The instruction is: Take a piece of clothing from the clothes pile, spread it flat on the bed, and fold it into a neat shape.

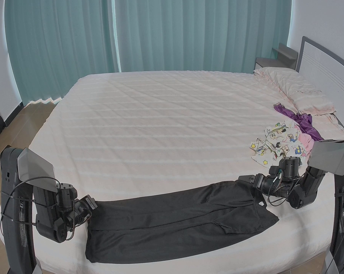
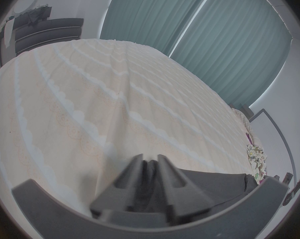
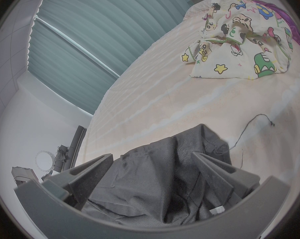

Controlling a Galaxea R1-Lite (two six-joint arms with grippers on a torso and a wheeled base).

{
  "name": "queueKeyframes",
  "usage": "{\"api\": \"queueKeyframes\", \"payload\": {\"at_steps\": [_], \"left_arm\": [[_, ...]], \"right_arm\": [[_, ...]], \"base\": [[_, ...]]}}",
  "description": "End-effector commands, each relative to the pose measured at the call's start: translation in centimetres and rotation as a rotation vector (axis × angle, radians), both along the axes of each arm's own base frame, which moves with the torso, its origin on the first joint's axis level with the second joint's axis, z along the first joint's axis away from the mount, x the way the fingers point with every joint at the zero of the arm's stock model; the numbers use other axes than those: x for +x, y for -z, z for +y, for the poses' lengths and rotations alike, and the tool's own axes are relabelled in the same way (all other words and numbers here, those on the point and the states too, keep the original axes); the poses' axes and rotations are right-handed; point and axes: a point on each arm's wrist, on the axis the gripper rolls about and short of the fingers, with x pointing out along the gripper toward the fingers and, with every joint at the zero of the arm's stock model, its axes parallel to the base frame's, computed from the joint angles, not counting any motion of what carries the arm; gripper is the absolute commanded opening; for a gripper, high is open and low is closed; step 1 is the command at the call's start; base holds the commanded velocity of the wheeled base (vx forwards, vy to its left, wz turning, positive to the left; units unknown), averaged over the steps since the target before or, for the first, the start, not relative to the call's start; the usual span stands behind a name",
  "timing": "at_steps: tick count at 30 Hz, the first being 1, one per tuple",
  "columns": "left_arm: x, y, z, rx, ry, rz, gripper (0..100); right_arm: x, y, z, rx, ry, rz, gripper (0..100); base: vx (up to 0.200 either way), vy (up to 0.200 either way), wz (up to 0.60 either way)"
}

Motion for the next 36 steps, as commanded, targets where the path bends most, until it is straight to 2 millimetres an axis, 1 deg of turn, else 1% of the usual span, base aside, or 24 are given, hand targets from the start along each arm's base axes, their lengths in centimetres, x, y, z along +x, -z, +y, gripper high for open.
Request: {"api": "queueKeyframes", "payload": {"at_steps": [1, 5, 8, 9, 13, 14, 20, 22, 23, 26, 31, 36], "left_arm": [[0.0, 0.0, 0.0, 0.000, -0.002, 0.000, 100], [-0.1, -0.1, 0.3, -0.003, -0.011, 0.000, 100], [-0.4, -0.9, 0.5, -0.013, -0.018, -0.011, 100], [-0.5, -1.3, 0.4, -0.037, -0.030, -0.020, 100], [-0.5, -1.6, 0.1, -0.073, -0.049, -0.028, 100], [-0.6, -1.6, 0.1, -0.075, -0.048, -0.026, 100], [-0.6, -1.4, -0.1, -0.075, -0.039, -0.019, 100], [-0.6, -1.3, -0.2, -0.077, -0.037, -0.016, 100], [-0.6, -1.2, -0.5, -0.079, -0.026, -0.013, 100], [-0.9, -1.2, -0.9, -0.090, -0.015, -0.004, 100], [-1.0, -1.1, -1.3, -0.097, -0.004, 0.003, 100], [-1.0, -1.1, -1.3, -0.096, -0.003, 0.002, 100]], "right_arm": [[0.0, -0.2, 0.0, 0.002, -0.001, -0.004, 100], [0.1, -0.5, -0.1, 0.005, 0.004, -0.014, 100], [0.1, -1.4, -0.4, 0.010, 0.017, -0.043, 100], [0.1, -2.0, -0.4, 0.024, 0.023, -0.049, 100], [0.1, -2.4, -0.4, 0.049, 0.042, -0.046, 100], [0.1, -2.3, -0.4, 0.050, 0.042, -0.043, 100], [0.3, -2.1, 0.2, 0.050, 0.028, -0.042, 100], [0.2, -1.9, 0.8, 0.049, 0.014, -0.036, 100], [0.3, -1.0, 1.7, 0.042, -0.003, -0.020, 100], [1.0, -0.7, 2.2, 0.033, 0.003, -0.026, 100], [1.8, 0.1, 2.3, 0.015, 0.027, -0.005, 100], [1.8, 0.3, 2.1, 0.002, 0.036, 0.006, 100]], "base": [[0.000, 0.000, 0.00], [0.000, 0.000, 0.00], [0.000, 0.000, 0.00], [0.000, 0.000, 0.00], [0.000, 0.000, 0.00], [0.000, 0.000, 0.00], [-0.200, 0.000, 0.00], [0.000, 0.000, 0.00], [0.000, 0.000, 0.00], [0.000, 0.000, 0.00], [0.000, 0.000, 0.00], [0.000, 0.000, 0.00]]}}
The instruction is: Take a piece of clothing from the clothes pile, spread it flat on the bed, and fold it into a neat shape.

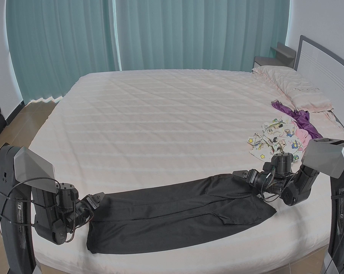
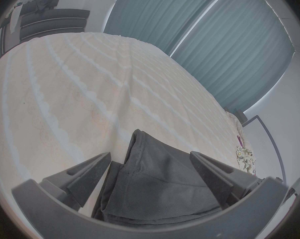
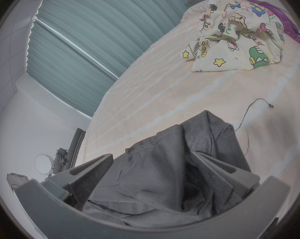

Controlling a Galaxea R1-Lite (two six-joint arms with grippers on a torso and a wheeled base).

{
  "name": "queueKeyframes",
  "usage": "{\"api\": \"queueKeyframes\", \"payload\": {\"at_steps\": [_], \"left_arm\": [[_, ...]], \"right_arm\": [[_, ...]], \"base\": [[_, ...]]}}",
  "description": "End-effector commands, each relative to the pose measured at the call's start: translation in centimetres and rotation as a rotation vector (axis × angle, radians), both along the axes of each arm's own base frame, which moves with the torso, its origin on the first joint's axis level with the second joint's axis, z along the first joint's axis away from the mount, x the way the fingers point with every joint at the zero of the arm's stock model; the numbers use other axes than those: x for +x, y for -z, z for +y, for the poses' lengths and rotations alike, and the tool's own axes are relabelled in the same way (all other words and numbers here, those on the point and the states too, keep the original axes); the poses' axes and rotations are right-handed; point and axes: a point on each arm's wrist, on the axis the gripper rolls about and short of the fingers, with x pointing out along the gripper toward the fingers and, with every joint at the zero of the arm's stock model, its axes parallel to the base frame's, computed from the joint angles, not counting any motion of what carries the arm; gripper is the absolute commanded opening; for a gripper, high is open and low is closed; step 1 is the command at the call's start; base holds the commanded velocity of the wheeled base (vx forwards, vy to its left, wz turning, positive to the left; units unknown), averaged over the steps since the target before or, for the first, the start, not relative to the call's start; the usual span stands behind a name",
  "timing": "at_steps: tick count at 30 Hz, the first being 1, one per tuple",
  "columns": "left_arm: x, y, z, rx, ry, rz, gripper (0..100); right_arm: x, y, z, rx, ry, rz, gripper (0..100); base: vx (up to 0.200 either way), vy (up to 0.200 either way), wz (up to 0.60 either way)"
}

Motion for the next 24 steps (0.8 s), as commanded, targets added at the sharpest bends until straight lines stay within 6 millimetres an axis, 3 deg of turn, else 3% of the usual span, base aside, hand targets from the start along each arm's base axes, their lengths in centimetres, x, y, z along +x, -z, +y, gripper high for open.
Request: {"api": "queueKeyframes", "payload": {"at_steps": [1, 4, 5, 11, 24], "left_arm": [[0.0, 0.1, -0.1, 0.000, 0.002, 0.002, 100], [0.0, 0.1, -0.1, 0.001, 0.002, 0.002, 100], [0.0, 0.1, -0.1, 0.001, 0.002, 0.002, 100], [0.0, 0.1, -0.1, 0.001, 0.000, 0.002, 100], [0.0, 0.2, 0.0, 0.000, -0.001, 0.006, 100]], "right_arm": [[0.0, 0.6, 0.0, -0.002, -0.001, 0.012, 100], [-0.3, 0.8, 0.1, -0.014, -0.011, 0.027, 100], [-0.3, 0.8, 0.1, -0.017, -0.013, 0.028, 0], [-1.4, 0.1, -0.5, -0.062, -0.018, 0.127, 0], [-2.1, 0.2, -1.4, -0.130, -0.030, 0.146, 0]], "base": [[0.000, 0.000, 0.00], [0.000, 0.000, 0.00], [0.000, 0.000, 0.00], [0.000, 0.000, 0.00], [0.000, 0.000, 0.00]]}}
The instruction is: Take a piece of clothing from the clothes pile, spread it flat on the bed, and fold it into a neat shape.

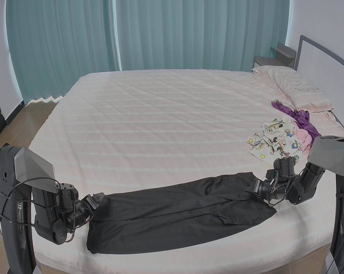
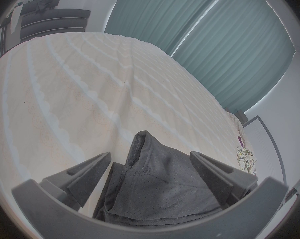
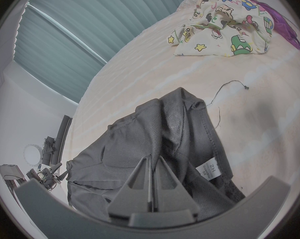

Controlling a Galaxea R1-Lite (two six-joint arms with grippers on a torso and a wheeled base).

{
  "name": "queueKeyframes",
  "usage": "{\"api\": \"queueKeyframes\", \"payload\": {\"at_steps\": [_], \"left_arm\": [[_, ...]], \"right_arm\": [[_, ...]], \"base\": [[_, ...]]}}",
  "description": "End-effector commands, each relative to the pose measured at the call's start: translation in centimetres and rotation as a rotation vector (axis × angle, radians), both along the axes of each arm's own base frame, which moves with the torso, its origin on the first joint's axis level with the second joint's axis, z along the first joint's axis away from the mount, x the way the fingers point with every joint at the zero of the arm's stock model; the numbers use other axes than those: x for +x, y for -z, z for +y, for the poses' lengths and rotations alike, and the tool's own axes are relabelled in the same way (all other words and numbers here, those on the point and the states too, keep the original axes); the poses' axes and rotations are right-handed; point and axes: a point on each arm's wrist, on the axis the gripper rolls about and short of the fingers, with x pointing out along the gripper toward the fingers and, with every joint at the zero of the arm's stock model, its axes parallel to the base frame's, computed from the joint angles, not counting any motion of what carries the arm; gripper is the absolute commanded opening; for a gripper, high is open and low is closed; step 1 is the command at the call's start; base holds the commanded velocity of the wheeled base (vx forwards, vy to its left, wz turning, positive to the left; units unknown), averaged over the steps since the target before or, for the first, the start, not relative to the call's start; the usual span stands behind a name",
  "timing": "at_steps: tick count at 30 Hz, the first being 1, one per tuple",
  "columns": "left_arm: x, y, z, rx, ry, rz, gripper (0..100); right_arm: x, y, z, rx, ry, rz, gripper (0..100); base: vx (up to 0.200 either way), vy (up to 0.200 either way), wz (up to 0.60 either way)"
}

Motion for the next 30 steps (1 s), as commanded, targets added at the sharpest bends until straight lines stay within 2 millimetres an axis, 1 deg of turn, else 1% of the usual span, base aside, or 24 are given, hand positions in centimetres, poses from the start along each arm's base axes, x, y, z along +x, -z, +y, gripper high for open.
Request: {"api": "queueKeyframes", "payload": {"at_steps": [1, 2, 4, 8, 10, 11, 12, 14, 16, 17, 18, 21, 22, 24, 25, 26, 27, 28, 29, 30], "left_arm": [[0.0, 0.1, 0.0, 0.000, 0.000, 0.003, 100], [0.0, 0.1, 0.0, 0.000, 0.000, 0.001, 100], [0.0, 0.1, 0.0, 0.000, 0.000, 0.001, 100], [0.1, 0.1, 0.0, 0.000, 0.000, 0.000, 100], [0.1, 0.1, 0.1, 0.000, -0.003, -0.003, 100], [0.1, 0.1, 0.1, 0.000, -0.003, -0.003, 100], [0.2, 0.0, 0.1, -0.001, -0.005, -0.006, 100], [0.3, 0.0, 0.2, -0.003, -0.006, -0.008, 100], [0.3, 0.0, 0.2, -0.003, -0.006, -0.008, 100], [0.3, 0.0, 0.2, -0.003, -0.006, -0.008, 100], [0.2, 0.0, 0.2, -0.005, -0.005, -0.006, 100], [0.2, 0.1, 0.1, -0.035, -0.020, -0.001, 100], [0.2, 0.1, 0.1, -0.035, -0.020, -0.001, 100], [0.2, 0.0, -0.1, -0.066, -0.033, -0.001, 100], [0.2, 0.0, -0.1, -0.066, -0.033, -0.001, 100], [0.2, 0.0, -0.1, -0.067, -0.034, -0.001, 100], [0.2, 0.0, -0.1, -0.067, -0.034, -0.001, 100], [0.2, 0.1, -0.1, -0.067, -0.034, 0.001, 100], [0.2, 0.1, -0.1, -0.067, -0.034, 0.001, 100], [0.2, 0.1, -0.1, -0.066, -0.034, 0.002, 100]], "right_arm": [[-0.1, -0.2, 0.0, -0.003, -0.002, -0.002, 0], [-0.1, -0.1, 0.0, -0.006, -0.004, 0.000, 100], [-0.1, 0.0, 0.1, -0.015, -0.008, -0.004, 100], [0.2, -0.5, -0.1, -0.034, 0.020, -0.028, 100], [0.8, -2.4, -0.3, -0.043, 0.052, -0.097, 100], [0.9, -3.0, -0.3, -0.039, 0.056, -0.112, 100], [0.9, -4.1, -0.1, -0.029, 0.055, -0.140, 100], [1.2, -5.1, 0.6, -0.023, 0.045, -0.171, 100], [1.9, -5.8, 2.1, -0.017, 0.019, -0.204, 100], [2.1, -5.9, 2.4, -0.018, 0.017, -0.212, 100], [2.5, -6.0, 3.4, -0.033, 0.017, -0.219, 100], [3.0, -5.1, 6.2, -0.063, -0.018, -0.172, 100], [3.0, -5.1, 6.2, -0.063, -0.018, -0.172, 100], [3.4, -4.7, 8.3, -0.088, -0.045, -0.158, 100], [3.4, -4.7, 8.3, -0.088, -0.045, -0.158, 100], [3.6, -4.4, 9.3, -0.099, -0.063, -0.155, 100], [3.6, -4.4, 9.3, -0.099, -0.063, -0.155, 100], [3.9, -3.8, 10.1, -0.135, -0.085, -0.150, 100], [4.0, -3.8, 10.1, -0.139, -0.086, -0.150, 100], [4.3, -3.3, 10.3, -0.203, -0.093, -0.145, 100]], "base": [[0.000, 0.000, 0.00], [0.000, 0.000, 0.00], [0.000, 0.000, 0.00], [0.000, 0.000, 0.00], [0.000, 0.000, 0.00], [0.000, 0.000, 0.00], [0.000, 0.000, 0.00], [0.000, 0.000, 0.00], [0.000, 0.000, 0.00], [0.000, 0.000, 0.00], [0.000, 0.000, 0.00], [0.000, 0.000, 0.00], [0.000, 0.000, 0.00], [0.000, 0.000, 0.00], [0.000, 0.000, 0.00], [0.000, 0.000, 0.00], [0.000, 0.000, 0.00], [0.000, 0.000, 0.00], [0.000, 0.000, 0.00], [0.000, 0.000, 0.00]]}}
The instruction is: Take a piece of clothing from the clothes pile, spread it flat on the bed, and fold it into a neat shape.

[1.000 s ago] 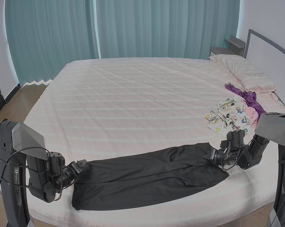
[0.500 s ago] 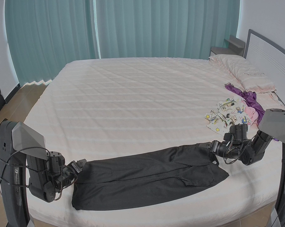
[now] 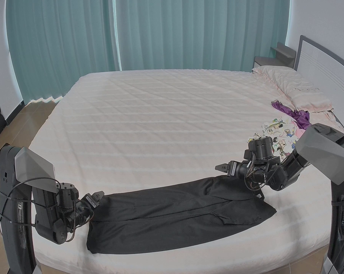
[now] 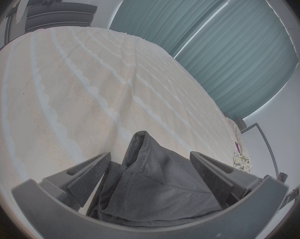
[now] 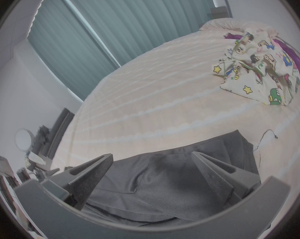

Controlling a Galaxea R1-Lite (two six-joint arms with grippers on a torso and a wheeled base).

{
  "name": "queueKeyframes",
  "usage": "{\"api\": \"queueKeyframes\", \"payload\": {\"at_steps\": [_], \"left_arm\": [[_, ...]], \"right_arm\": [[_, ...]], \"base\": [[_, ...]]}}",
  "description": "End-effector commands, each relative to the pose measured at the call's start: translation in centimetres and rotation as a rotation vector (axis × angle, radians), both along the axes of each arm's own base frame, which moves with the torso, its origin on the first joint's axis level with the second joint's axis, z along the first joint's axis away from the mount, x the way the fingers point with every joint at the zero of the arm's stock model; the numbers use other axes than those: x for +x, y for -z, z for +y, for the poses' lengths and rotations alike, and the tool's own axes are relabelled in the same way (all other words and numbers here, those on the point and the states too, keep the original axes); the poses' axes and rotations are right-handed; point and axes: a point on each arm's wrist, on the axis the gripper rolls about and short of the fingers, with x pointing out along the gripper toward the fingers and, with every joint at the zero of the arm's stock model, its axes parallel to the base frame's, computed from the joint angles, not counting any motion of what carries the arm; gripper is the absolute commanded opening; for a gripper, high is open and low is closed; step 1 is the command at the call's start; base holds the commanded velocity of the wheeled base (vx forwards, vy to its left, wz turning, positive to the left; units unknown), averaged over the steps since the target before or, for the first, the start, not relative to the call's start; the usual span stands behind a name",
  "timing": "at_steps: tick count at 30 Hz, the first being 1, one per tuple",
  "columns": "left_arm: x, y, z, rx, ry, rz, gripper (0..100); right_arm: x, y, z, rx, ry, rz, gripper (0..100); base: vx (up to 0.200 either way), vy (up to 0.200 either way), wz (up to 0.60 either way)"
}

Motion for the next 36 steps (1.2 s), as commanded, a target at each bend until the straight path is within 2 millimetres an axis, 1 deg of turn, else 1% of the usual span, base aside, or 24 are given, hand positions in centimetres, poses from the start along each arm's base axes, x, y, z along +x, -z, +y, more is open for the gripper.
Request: {"api": "queueKeyframes", "payload": {"at_steps": [1, 3, 10, 13, 16, 17, 21, 27, 36], "left_arm": [[0.0, 0.1, -0.1, -0.004, -0.001, 0.004, 100], [0.0, 0.2, -0.2, -0.004, 0.001, 0.005, 100], [0.0, 0.3, -0.2, -0.002, 0.003, 0.007, 100], [0.0, 0.3, -0.2, -0.002, 0.003, 0.005, 100], [0.1, 0.3, -0.2, -0.003, 0.003, 0.004, 100], [0.1, 0.3, -0.2, -0.003, 0.002, 0.004, 100], [0.1, 0.3, -0.2, -0.003, 0.003, 0.004, 100], [0.1, 0.4, -0.2, -0.002, 0.003, 0.007, 100], [0.1, 0.4, -0.2, 0.000, 0.005, 0.006, 100]], "right_arm": [[1.0, 1.8, 1.9, -0.103, -0.031, 0.012, 100], [1.2, 2.5, 2.0, -0.124, -0.031, 0.015, 100], [1.0, 3.4, 3.0, -0.151, -0.065, 0.019, 100], [1.7, 3.8, 3.3, -0.171, -0.081, -0.001, 100], [1.7, 4.2, 3.6, -0.180, -0.093, 0.004, 100], [1.6, 4.3, 3.7, -0.189, -0.101, 0.003, 0], [1.7, 4.4, 3.9, -0.209, -0.098, -0.015, 0], [1.9, 3.8, 4.1, -0.217, -0.089, -0.038, 0], [1.6, 2.9, 5.5, -0.208, -0.109, -0.078, 0]], "base": [[0.000, 0.000, 0.00], [0.000, 0.000, 0.00], [0.000, 0.000, 0.00], [0.000, 0.000, 0.00], [0.000, 0.000, 0.00], [0.000, 0.000, 0.00], [0.000, 0.000, 0.00], [0.000, 0.000, 0.00], [0.000, 0.000, 0.00]]}}
